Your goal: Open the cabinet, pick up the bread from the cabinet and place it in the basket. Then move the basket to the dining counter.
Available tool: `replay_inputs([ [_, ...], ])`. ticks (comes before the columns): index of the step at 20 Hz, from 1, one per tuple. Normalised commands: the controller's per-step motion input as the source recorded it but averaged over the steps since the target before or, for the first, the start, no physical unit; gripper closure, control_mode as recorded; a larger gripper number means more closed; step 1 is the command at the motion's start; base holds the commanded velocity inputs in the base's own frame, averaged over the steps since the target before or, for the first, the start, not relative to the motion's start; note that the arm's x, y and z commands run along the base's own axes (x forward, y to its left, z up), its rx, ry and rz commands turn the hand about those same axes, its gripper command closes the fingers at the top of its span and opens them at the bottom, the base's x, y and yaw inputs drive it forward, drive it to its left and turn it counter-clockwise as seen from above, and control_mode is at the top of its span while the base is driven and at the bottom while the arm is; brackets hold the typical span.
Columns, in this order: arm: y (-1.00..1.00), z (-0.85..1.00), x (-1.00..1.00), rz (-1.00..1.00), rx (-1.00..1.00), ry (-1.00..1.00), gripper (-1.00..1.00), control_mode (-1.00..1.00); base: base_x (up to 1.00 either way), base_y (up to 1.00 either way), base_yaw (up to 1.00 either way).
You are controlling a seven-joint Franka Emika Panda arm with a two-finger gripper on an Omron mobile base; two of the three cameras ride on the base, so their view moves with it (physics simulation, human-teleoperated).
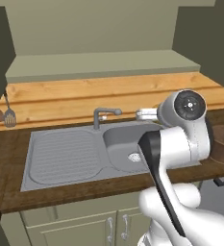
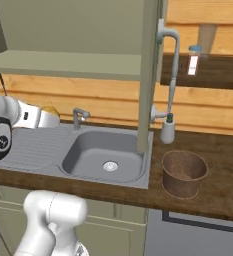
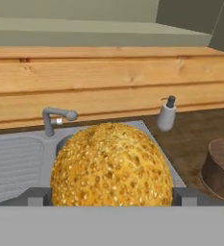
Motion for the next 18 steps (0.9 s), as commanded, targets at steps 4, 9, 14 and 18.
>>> replay_inputs([
  [4,0.0,0.0,0.0,0.0,0.0,0.0,1.0,1.0,-0.95,-0.86,-0.08],
  [9,0.0,0.0,0.0,0.0,0.0,0.0,1.0,1.0,-1.0,-0.9,-0.13],
  [14,0.0,0.0,0.0,0.0,0.0,0.0,1.0,1.0,-1.0,-0.53,-0.1],
  [18,0.0,0.0,0.0,0.0,0.0,0.0,1.0,1.0,-0.29,-0.95,-0.05],
])
